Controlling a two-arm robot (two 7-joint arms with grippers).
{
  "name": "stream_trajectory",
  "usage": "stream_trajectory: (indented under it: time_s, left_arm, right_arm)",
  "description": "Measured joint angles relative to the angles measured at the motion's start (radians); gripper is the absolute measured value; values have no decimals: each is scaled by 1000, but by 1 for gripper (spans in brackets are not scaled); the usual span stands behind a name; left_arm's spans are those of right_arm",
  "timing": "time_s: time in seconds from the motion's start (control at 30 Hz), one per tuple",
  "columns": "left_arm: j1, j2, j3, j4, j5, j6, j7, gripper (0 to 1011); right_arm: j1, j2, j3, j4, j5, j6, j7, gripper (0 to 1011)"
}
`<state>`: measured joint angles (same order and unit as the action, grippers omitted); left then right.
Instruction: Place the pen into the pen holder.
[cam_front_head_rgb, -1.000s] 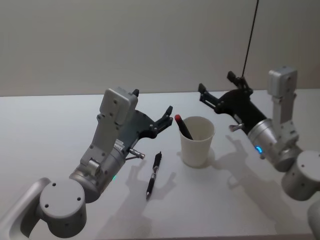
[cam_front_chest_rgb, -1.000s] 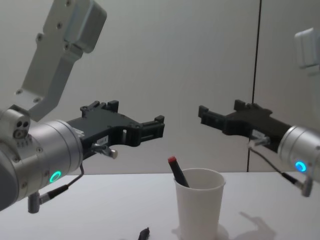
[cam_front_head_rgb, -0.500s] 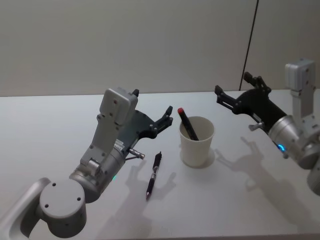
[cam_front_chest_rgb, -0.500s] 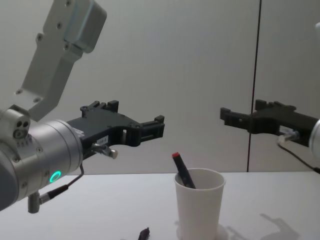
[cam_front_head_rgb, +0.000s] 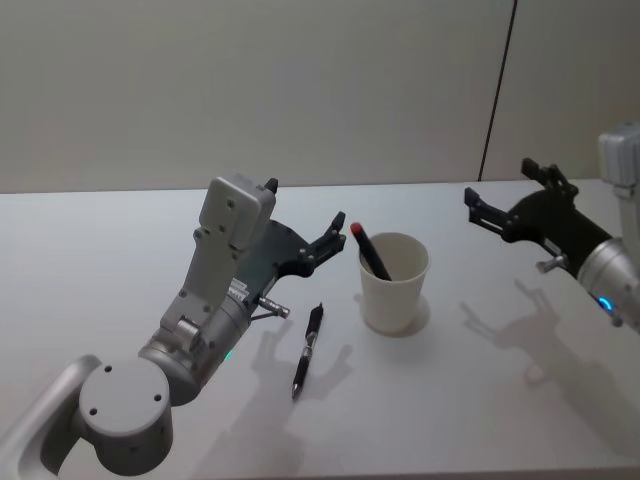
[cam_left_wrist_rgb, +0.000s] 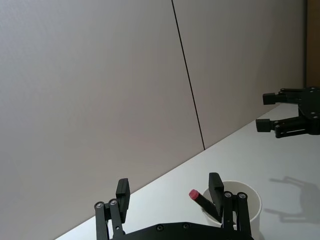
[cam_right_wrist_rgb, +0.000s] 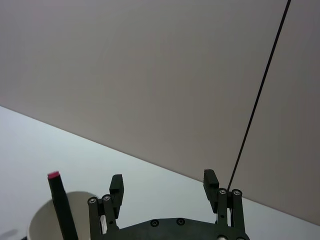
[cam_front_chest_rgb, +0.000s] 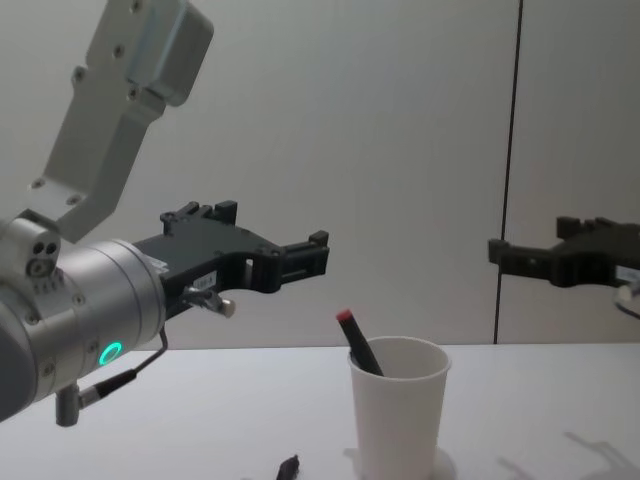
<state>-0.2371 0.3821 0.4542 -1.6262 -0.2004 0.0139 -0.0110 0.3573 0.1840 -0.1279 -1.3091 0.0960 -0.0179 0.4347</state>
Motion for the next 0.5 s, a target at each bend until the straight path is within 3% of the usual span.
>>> stream_trajectory:
  time_s: [0.5]
  left_arm:
    - [0,0,0,0,0,0,0,1004]
  right_arm:
    - [-51,39,22,-57,-17,65,7,1002]
